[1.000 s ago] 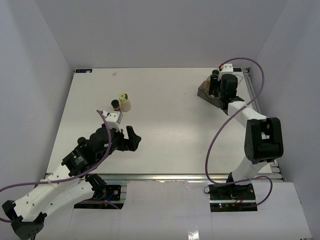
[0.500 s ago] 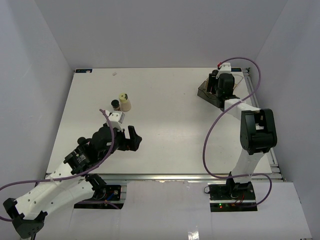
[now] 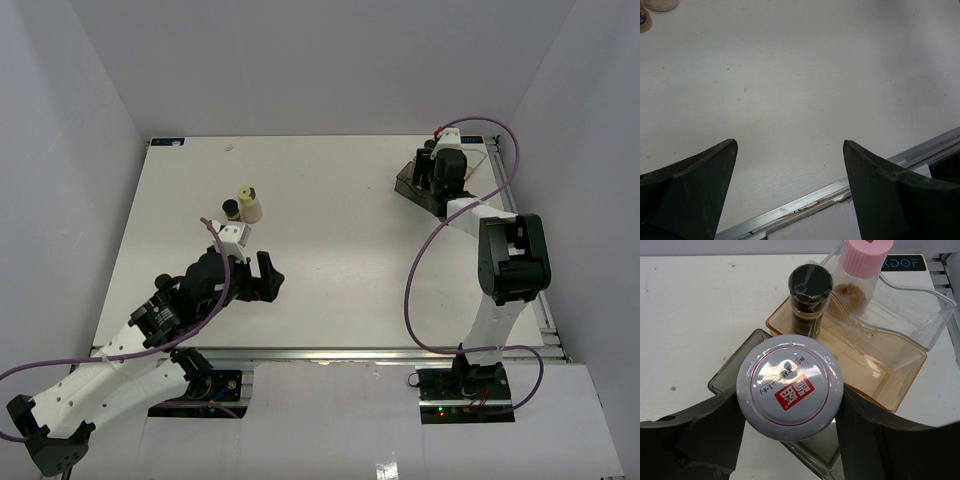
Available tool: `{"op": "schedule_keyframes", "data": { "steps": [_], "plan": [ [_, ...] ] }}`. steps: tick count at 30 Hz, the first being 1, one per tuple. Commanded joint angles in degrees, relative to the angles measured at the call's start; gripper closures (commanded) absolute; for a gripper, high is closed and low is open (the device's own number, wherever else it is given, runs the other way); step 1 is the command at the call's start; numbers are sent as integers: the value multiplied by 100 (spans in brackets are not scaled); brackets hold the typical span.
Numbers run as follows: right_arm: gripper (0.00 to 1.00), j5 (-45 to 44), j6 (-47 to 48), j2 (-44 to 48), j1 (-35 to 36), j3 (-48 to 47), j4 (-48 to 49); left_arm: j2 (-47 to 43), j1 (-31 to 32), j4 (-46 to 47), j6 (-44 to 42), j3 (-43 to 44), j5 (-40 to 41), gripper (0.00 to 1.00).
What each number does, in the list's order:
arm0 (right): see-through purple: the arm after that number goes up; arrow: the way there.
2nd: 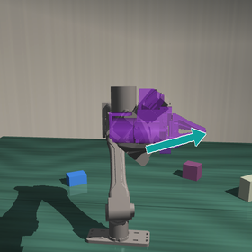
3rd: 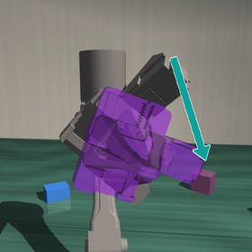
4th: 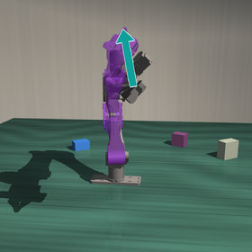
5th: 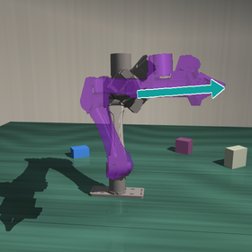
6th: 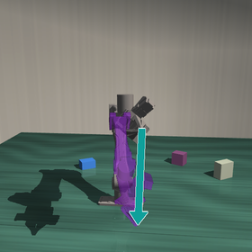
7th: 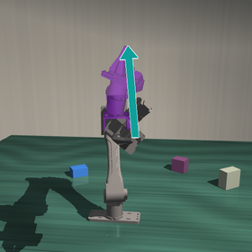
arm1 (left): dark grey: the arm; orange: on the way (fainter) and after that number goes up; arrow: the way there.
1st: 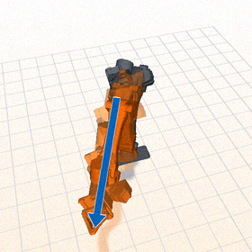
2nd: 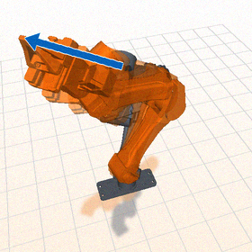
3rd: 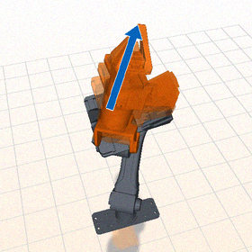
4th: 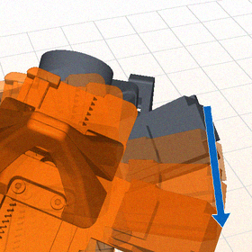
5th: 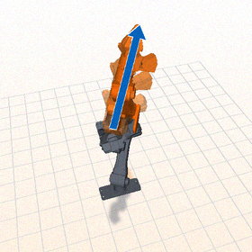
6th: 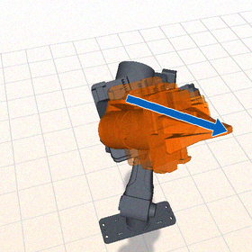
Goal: Organize the condiment bottles
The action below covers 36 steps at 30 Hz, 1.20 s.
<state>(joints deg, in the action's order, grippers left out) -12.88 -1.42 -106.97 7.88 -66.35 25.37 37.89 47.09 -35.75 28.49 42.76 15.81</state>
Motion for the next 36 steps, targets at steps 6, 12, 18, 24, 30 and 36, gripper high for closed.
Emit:
{"op": "schedule_keyframes", "data": {
  "steps": [6,12,18,24,30,36],
  "plan": [
    [85,-36,-68,-213,-23,-351,904,-29,28,41,-26,-14,-17,2],
    [77,7,-136,-316,-23,-342,899,48,28,47,-28,-14,-31,2],
    [54,49,-210,-395,-23,-300,863,52,28,42,-28,-5,-43,2],
    [39,5,-228,-404,-23,-360,700,18,28,42,-19,-13,-35,2],
    [24,-8,-161,-296,-23,-431,450,-28,28,14,-1,-9,-7,2],
    [14,-18,-69,-106,-23,-642,-74,-103,28,-2,38,4,72,2]
  ]
}}
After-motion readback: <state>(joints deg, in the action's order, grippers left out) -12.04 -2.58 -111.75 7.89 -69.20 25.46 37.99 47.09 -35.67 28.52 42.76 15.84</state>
